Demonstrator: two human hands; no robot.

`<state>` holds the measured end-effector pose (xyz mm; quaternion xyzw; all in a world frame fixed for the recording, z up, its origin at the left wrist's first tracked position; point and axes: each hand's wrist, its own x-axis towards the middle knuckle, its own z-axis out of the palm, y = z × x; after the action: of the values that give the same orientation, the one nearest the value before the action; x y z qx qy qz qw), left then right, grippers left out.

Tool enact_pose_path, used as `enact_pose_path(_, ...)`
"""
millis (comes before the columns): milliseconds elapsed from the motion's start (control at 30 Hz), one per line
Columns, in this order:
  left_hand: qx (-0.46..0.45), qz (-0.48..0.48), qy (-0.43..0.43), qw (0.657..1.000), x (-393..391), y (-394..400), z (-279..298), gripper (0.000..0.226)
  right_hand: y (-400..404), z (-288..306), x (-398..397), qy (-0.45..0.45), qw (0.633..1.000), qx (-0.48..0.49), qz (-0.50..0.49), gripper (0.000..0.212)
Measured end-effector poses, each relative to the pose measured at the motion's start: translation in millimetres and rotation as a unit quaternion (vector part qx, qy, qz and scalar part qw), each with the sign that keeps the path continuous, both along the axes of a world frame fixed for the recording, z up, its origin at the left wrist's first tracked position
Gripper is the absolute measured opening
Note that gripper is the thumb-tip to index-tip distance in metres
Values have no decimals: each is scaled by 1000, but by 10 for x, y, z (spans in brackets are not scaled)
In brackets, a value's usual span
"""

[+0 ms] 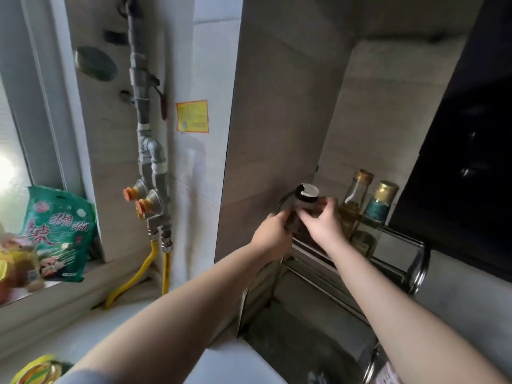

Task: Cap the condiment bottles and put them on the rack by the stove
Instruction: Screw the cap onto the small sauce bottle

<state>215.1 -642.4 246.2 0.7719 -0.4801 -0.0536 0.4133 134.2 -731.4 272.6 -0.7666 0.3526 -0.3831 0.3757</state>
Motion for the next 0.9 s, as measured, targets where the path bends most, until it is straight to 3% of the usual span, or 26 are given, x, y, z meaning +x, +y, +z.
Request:
enact_pose_path(233,92,-28,-30,995,137,-126,-188,61,-196,-242,283,75,997,8,-25,45)
enact_pose_path(400,77,-21,-103,992,147,-174,-354,58,-257,-181,320,119,992,13,-39,44)
enact_pose_path(567,58,-8,-100,993,41,-84,-443,55,-196,-170,281,180,983,6,-41,51)
enact_pose_path(733,75,30,-79,994,-137,325,-389,44,46,-207,40,98,992,-77,-3,77)
enact_pose_path(800,61,58,-70,994,-252,612,-412,45,268,-291,-130,30,988,-148,19,70)
enact_pose_path(900,26,98,-44,994,-536,1178,-693,30,640,-655,-392,-24,976,-189,103,56)
